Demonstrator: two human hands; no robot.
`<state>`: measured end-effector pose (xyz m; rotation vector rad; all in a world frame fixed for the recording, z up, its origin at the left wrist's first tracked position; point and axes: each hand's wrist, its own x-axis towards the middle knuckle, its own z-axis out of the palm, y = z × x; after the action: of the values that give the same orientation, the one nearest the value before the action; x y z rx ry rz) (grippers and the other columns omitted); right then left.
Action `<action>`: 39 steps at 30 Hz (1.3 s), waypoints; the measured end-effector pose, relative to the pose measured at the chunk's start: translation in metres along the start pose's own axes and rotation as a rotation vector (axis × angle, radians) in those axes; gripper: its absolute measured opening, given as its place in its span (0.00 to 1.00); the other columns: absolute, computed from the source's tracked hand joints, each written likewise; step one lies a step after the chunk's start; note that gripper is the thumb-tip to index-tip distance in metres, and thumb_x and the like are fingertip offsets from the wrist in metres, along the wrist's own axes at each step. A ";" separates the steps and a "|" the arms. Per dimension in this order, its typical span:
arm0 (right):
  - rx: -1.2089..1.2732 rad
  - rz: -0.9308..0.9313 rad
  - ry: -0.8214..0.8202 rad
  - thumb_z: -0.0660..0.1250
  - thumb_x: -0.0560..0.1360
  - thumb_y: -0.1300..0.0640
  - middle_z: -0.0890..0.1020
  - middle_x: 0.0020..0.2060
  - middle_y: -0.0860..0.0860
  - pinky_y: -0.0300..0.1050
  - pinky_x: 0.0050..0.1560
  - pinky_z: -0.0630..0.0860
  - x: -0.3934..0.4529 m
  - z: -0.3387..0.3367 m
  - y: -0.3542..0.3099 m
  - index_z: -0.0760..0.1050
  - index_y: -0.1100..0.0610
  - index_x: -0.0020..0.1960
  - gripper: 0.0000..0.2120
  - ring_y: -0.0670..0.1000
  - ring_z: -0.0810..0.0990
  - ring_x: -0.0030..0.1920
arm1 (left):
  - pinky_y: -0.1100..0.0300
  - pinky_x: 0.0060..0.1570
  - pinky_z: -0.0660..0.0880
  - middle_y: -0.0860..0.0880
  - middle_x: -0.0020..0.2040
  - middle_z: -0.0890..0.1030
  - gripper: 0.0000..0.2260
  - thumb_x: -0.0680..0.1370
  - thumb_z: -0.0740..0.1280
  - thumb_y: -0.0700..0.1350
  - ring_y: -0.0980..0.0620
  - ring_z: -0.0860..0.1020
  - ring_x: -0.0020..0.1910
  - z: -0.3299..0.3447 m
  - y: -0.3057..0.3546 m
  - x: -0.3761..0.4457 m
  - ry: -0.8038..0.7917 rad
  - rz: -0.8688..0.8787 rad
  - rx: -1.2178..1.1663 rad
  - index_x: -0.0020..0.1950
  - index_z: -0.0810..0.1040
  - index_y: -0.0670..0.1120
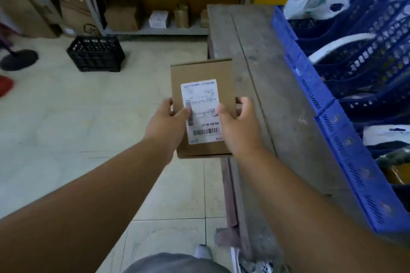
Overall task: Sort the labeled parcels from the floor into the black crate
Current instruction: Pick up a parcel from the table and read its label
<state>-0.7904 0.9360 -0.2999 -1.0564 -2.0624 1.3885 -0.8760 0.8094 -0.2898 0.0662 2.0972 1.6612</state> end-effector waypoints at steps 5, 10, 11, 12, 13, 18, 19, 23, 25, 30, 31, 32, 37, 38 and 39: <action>0.086 -0.225 -0.172 0.65 0.78 0.42 0.77 0.42 0.37 0.35 0.37 0.78 -0.019 0.128 -0.082 0.67 0.51 0.64 0.20 0.38 0.80 0.40 | 0.59 0.36 0.82 0.62 0.47 0.85 0.13 0.79 0.63 0.56 0.57 0.86 0.43 -0.134 0.000 0.010 0.150 0.135 -0.162 0.63 0.70 0.66; 0.111 -0.316 -0.392 0.64 0.78 0.41 0.80 0.41 0.41 0.29 0.27 0.73 -0.053 0.250 -0.138 0.69 0.48 0.57 0.14 0.32 0.80 0.39 | 0.57 0.33 0.82 0.60 0.44 0.85 0.07 0.78 0.62 0.61 0.56 0.86 0.40 -0.254 -0.018 0.025 0.458 0.202 -0.218 0.54 0.73 0.62; 0.106 -0.322 -0.411 0.64 0.78 0.41 0.81 0.42 0.41 0.30 0.28 0.75 -0.058 0.271 -0.147 0.69 0.48 0.57 0.14 0.32 0.80 0.39 | 0.57 0.34 0.82 0.60 0.44 0.84 0.08 0.78 0.62 0.62 0.56 0.86 0.40 -0.275 -0.022 0.032 0.489 0.211 -0.208 0.54 0.73 0.61; 0.096 -0.329 -0.419 0.64 0.78 0.41 0.81 0.42 0.41 0.33 0.31 0.77 -0.062 0.292 -0.157 0.69 0.48 0.58 0.14 0.33 0.80 0.40 | 0.56 0.35 0.83 0.61 0.45 0.84 0.09 0.77 0.61 0.62 0.56 0.86 0.41 -0.296 -0.025 0.041 0.505 0.214 -0.200 0.54 0.74 0.62; 0.087 -0.333 -0.422 0.63 0.79 0.41 0.81 0.43 0.42 0.37 0.34 0.80 -0.065 0.312 -0.167 0.68 0.48 0.58 0.14 0.36 0.81 0.40 | 0.55 0.36 0.83 0.61 0.45 0.84 0.09 0.77 0.61 0.63 0.57 0.85 0.41 -0.316 -0.028 0.051 0.509 0.213 -0.200 0.54 0.74 0.62; 0.076 -0.315 -0.437 0.63 0.80 0.43 0.81 0.48 0.45 0.45 0.38 0.84 -0.065 0.398 -0.213 0.68 0.48 0.59 0.13 0.44 0.84 0.42 | 0.48 0.38 0.84 0.59 0.44 0.85 0.10 0.77 0.59 0.64 0.56 0.85 0.40 -0.407 -0.028 0.105 0.458 0.192 -0.197 0.53 0.73 0.62; 0.071 -0.316 -0.440 0.63 0.80 0.43 0.82 0.48 0.45 0.44 0.38 0.84 -0.063 0.415 -0.223 0.68 0.48 0.59 0.13 0.44 0.84 0.42 | 0.48 0.38 0.84 0.60 0.45 0.85 0.10 0.77 0.59 0.64 0.56 0.85 0.41 -0.424 -0.025 0.116 0.450 0.198 -0.198 0.53 0.73 0.63; 0.078 -0.294 -0.435 0.63 0.80 0.44 0.81 0.48 0.44 0.41 0.38 0.83 -0.046 0.474 -0.252 0.67 0.48 0.60 0.13 0.43 0.84 0.43 | 0.53 0.36 0.83 0.61 0.45 0.85 0.07 0.78 0.60 0.62 0.58 0.85 0.40 -0.479 -0.012 0.165 0.425 0.220 -0.161 0.54 0.73 0.64; 0.071 -0.286 -0.405 0.62 0.81 0.44 0.81 0.47 0.43 0.36 0.36 0.80 -0.031 0.494 -0.258 0.67 0.48 0.59 0.12 0.39 0.83 0.42 | 0.56 0.36 0.83 0.63 0.45 0.84 0.06 0.79 0.60 0.61 0.60 0.85 0.40 -0.491 -0.009 0.192 0.405 0.226 -0.150 0.52 0.73 0.63; 0.049 -0.272 -0.367 0.62 0.81 0.44 0.81 0.47 0.42 0.46 0.44 0.83 0.035 0.535 -0.263 0.67 0.48 0.60 0.12 0.43 0.83 0.45 | 0.61 0.35 0.81 0.63 0.46 0.84 0.09 0.79 0.59 0.61 0.60 0.84 0.42 -0.492 0.000 0.274 0.345 0.213 -0.125 0.55 0.73 0.62; 0.051 -0.259 -0.365 0.61 0.81 0.44 0.81 0.47 0.42 0.45 0.43 0.83 0.050 0.544 -0.262 0.67 0.48 0.60 0.12 0.43 0.83 0.44 | 0.61 0.35 0.81 0.63 0.46 0.84 0.09 0.80 0.59 0.61 0.60 0.84 0.42 -0.491 0.003 0.292 0.335 0.206 -0.109 0.56 0.73 0.61; 0.055 -0.249 -0.364 0.61 0.81 0.44 0.81 0.47 0.42 0.43 0.41 0.83 0.066 0.553 -0.261 0.67 0.48 0.60 0.11 0.42 0.83 0.44 | 0.60 0.35 0.82 0.63 0.45 0.84 0.09 0.80 0.59 0.61 0.60 0.84 0.41 -0.492 0.006 0.312 0.325 0.202 -0.089 0.56 0.73 0.61; 0.072 -0.263 -0.407 0.62 0.81 0.46 0.81 0.45 0.40 0.30 0.34 0.76 0.168 0.615 -0.279 0.68 0.48 0.58 0.09 0.35 0.81 0.42 | 0.63 0.31 0.80 0.63 0.45 0.84 0.08 0.81 0.59 0.60 0.60 0.85 0.41 -0.509 0.038 0.427 0.326 0.190 -0.030 0.58 0.72 0.62; 0.071 -0.273 -0.431 0.63 0.81 0.46 0.81 0.45 0.40 0.31 0.35 0.77 0.190 0.632 -0.288 0.68 0.48 0.57 0.09 0.36 0.82 0.43 | 0.64 0.31 0.80 0.64 0.45 0.84 0.07 0.81 0.60 0.60 0.60 0.85 0.40 -0.516 0.046 0.451 0.342 0.186 -0.028 0.58 0.72 0.63; 0.070 -0.279 -0.455 0.63 0.81 0.47 0.81 0.45 0.40 0.32 0.37 0.77 0.211 0.649 -0.298 0.68 0.48 0.57 0.08 0.37 0.82 0.43 | 0.65 0.30 0.79 0.64 0.45 0.84 0.06 0.81 0.60 0.59 0.61 0.84 0.40 -0.524 0.055 0.474 0.361 0.181 -0.027 0.57 0.72 0.63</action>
<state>-1.4837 0.6642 -0.3005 -0.4219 -2.3383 1.6458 -1.5113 0.4971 -0.3054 -0.0586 2.3916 1.9264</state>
